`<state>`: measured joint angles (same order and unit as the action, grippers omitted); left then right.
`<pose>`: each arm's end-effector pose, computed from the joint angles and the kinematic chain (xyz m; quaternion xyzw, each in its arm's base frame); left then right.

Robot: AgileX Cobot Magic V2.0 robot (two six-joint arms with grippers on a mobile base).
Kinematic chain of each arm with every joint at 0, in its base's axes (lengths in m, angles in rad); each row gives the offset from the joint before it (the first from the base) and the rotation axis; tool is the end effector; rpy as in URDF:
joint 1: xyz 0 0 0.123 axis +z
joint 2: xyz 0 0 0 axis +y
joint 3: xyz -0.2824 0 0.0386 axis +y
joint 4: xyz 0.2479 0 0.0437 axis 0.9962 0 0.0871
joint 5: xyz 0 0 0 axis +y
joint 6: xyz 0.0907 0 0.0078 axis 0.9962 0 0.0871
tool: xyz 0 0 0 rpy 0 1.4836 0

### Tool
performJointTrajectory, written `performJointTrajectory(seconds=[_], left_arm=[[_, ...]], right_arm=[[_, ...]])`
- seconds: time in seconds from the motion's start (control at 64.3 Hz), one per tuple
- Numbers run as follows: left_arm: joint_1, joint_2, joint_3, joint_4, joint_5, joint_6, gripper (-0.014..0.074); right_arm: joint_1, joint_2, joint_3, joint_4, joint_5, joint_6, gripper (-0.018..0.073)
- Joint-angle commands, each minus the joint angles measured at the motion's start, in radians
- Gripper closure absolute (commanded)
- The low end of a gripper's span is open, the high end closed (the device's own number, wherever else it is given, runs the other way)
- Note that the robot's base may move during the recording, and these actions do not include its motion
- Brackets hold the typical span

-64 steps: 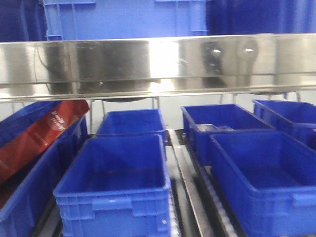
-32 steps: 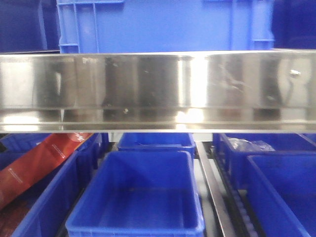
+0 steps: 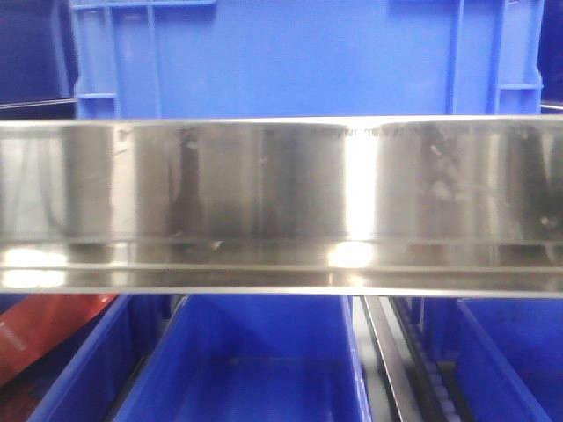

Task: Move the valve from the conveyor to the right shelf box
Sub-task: 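Drive up to the shelf and bring both grippers over a blue bin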

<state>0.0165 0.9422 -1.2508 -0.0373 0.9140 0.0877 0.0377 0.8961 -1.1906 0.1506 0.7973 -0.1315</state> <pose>0.1671 0.0001 0.4459 0.0283 0.8641 0.0077 0.5025 0.1608 0.0159 0.4452 -0.0560 0.8337 0.0482 0.5473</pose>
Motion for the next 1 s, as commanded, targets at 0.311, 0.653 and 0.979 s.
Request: performJointTrajectory(seconds=[0.311, 0.653, 0.979], left_arm=[[-0.001, -0.011, -0.006, 0.005, -0.051, -0.002, 0.0708], [-0.001, -0.011, -0.006, 0.005, -0.051, -0.002, 0.0708], [-0.001, -0.011, -0.006, 0.005, -0.051, -0.002, 0.0708]], right_arm=[[-0.002, -0.012, -0.016, -0.006, -0.074, -0.009, 0.0711], [-0.002, -0.012, -0.016, -0.006, -0.074, -0.009, 0.0711], [-0.002, -0.012, -0.016, -0.006, -0.074, -0.009, 0.0711]])
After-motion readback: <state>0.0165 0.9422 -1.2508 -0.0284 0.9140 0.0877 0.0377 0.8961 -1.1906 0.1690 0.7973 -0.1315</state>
